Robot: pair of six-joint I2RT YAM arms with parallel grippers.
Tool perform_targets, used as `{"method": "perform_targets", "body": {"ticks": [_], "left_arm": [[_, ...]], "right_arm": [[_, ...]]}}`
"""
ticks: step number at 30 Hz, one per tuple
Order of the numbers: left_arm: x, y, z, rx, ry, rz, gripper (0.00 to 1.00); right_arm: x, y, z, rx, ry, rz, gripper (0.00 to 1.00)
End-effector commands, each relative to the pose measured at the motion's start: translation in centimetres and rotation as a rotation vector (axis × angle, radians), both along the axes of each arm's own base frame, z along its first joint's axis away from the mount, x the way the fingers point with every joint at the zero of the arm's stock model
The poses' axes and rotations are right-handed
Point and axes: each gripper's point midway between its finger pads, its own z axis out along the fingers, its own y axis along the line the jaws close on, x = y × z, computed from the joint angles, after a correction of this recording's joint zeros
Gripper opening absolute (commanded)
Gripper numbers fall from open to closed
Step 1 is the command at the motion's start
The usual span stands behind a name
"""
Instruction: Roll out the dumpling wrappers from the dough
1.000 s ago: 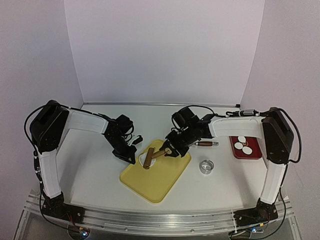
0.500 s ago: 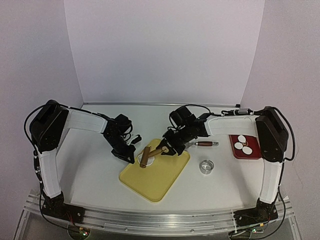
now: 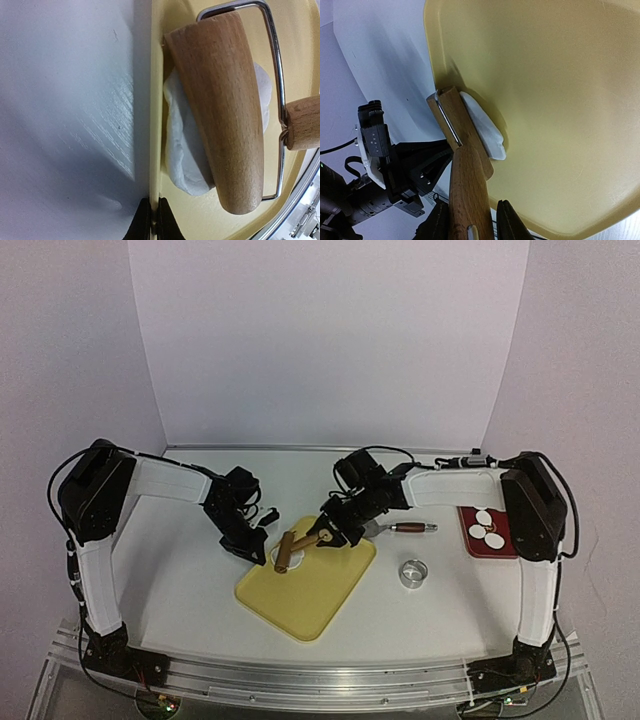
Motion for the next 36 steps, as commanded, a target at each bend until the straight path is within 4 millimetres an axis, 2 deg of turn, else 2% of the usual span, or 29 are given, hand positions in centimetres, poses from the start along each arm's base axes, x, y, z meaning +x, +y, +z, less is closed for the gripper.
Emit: {"method": "perform_targets", "body": {"ticks": [1,3,6,14,16,22,24,26,32,34,36], "left_arm": [[1.5,0.2,0.1,0.014,-0.052,0.008,0.00],[1.6,0.4,0.1,0.021,-0.054,0.013,0.00],[1.8,0.6,0.3,0.022,-0.063,0.017,0.00],[1.7,0.6,0.3,0.018,-0.060,0.017,0.00],[1.7,0.6,0.3,0.019,-0.062,0.019,0.00],[1.8,0.6,0.4,0.018,-0.065,0.019,0.00],[1.8,0.6,0.5,0.016,-0.067,0.019,0.00],[1.7,0.6,0.5,0.014,-0.066,0.018,0.00],[1.7,0.5,0.6,0.009,-0.067,0.017,0.00],[1.7,0.6,0.6,0.010,-0.067,0.017,0.00],[1.7,0.6,0.6,0.011,-0.067,0.018,0.00]], "right_arm": [[-8.3,-12.5,-10.2,-0.536,0.319,-0.058,0.00],[-9.2,-14.5,-10.3,-0.559,0.337,-0.075,0.00],[-9.9,-15.7,-10.3,-0.573,0.349,-0.081,0.00],[-7.9,-11.7,-12.0,-0.532,0.340,0.008,0.00],[-7.8,-11.7,-11.8,-0.534,0.332,0.008,0.00],[-10.2,-15.4,-11.7,-0.594,0.367,-0.011,0.00],[-10.5,-15.9,-11.6,-0.604,0.369,-0.015,0.00],[-10.2,-15.4,-11.8,-0.597,0.368,-0.005,0.00],[-8.7,-11.9,-12.8,-0.566,0.353,0.065,0.00],[-8.9,-12.2,-12.8,-0.575,0.356,0.066,0.00],[-9.4,-13.3,-12.7,-0.593,0.360,0.058,0.00]]}}
